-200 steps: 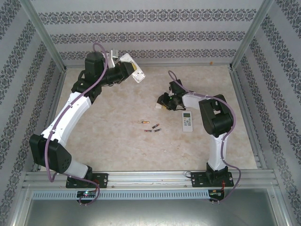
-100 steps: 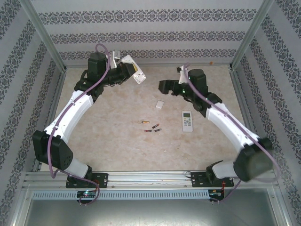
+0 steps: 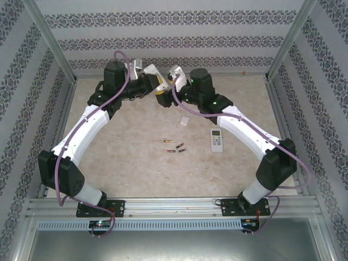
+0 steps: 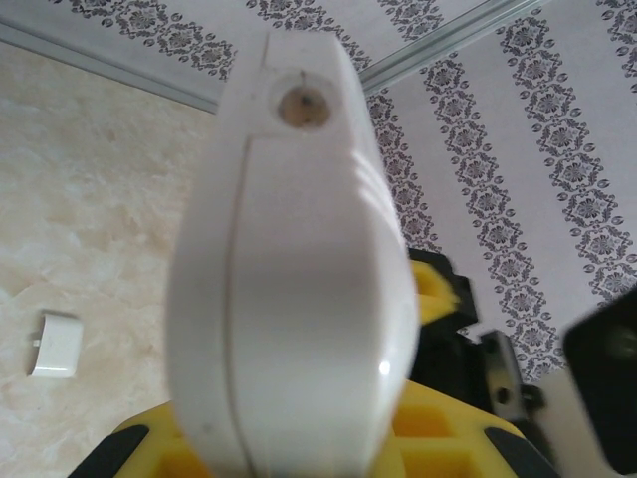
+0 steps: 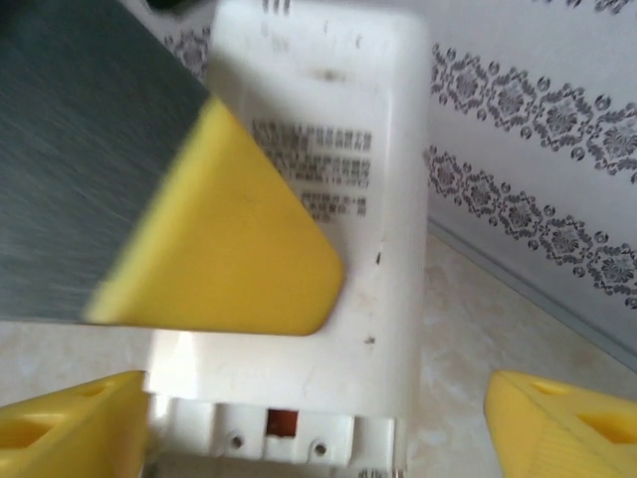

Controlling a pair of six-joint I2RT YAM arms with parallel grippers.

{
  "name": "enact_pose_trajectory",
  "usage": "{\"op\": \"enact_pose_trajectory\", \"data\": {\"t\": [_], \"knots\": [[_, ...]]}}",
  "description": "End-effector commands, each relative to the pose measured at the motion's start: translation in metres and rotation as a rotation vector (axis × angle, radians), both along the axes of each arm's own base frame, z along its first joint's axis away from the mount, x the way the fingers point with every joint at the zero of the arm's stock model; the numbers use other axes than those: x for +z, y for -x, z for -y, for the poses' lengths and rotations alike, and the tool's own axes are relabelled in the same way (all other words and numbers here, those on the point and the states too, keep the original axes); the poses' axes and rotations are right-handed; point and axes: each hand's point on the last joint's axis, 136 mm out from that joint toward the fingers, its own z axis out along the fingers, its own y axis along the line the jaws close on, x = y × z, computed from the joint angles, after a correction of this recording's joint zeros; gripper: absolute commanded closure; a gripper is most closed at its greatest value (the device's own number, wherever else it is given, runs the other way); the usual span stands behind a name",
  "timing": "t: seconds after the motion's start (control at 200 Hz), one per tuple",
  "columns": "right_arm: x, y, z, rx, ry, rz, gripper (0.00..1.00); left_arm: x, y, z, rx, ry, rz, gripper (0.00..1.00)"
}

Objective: Load the batteries into the remote control

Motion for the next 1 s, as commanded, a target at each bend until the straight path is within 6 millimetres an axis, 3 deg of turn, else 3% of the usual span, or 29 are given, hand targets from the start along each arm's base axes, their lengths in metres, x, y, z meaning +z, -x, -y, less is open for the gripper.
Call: {"op": "enact_pose_trajectory", "data": {"t": [0.0, 0.065, 0.19, 0.225, 0.31, 0.39, 0.505, 0.6, 0.764, 0.994], "knots": [[0.031, 0.006, -0.01, 0.069, -0.027, 0.074, 0.32, 0.032, 0.009, 0.003, -0.027, 0.023, 0.103, 0.85], [0.032, 0.006, -0.014, 0.08, -0.042, 0.071, 0.43, 0.031, 0.01, 0.003, -0.026, 0.024, 0.101, 0.85], [0.03, 0.009, -0.018, 0.116, -0.04, 0.069, 0.54, 0.03, 0.012, 0.002, -0.025, 0.014, 0.109, 0.81], [0.029, 0.01, -0.018, 0.124, -0.03, 0.071, 0.56, 0.031, 0.013, 0.0, -0.021, 0.001, 0.119, 0.67], [0.018, 0.012, -0.011, 0.13, 0.017, 0.089, 0.59, 0.033, 0.017, -0.015, 0.034, -0.102, 0.164, 0.22], [-0.01, 0.011, 0.001, 0.132, 0.11, 0.105, 0.62, 0.029, 0.021, -0.064, 0.256, -0.304, 0.173, 0.0], [-0.081, 0.021, 0.007, 0.232, 0.357, 0.121, 0.64, 0.016, 0.045, -0.158, 0.626, -0.518, 0.091, 0.0], [-0.127, 0.041, -0.004, 0.364, 0.52, 0.114, 0.63, 0.003, 0.066, -0.196, 0.736, -0.535, 0.049, 0.0], [-0.196, 0.075, -0.039, 0.584, 0.75, 0.068, 0.62, -0.032, 0.084, -0.2, 0.711, -0.526, -0.042, 0.0], [-0.25, 0.097, -0.087, 0.644, 0.777, -0.002, 0.59, -0.069, 0.098, -0.196, 0.693, -0.483, -0.128, 0.0]]}}
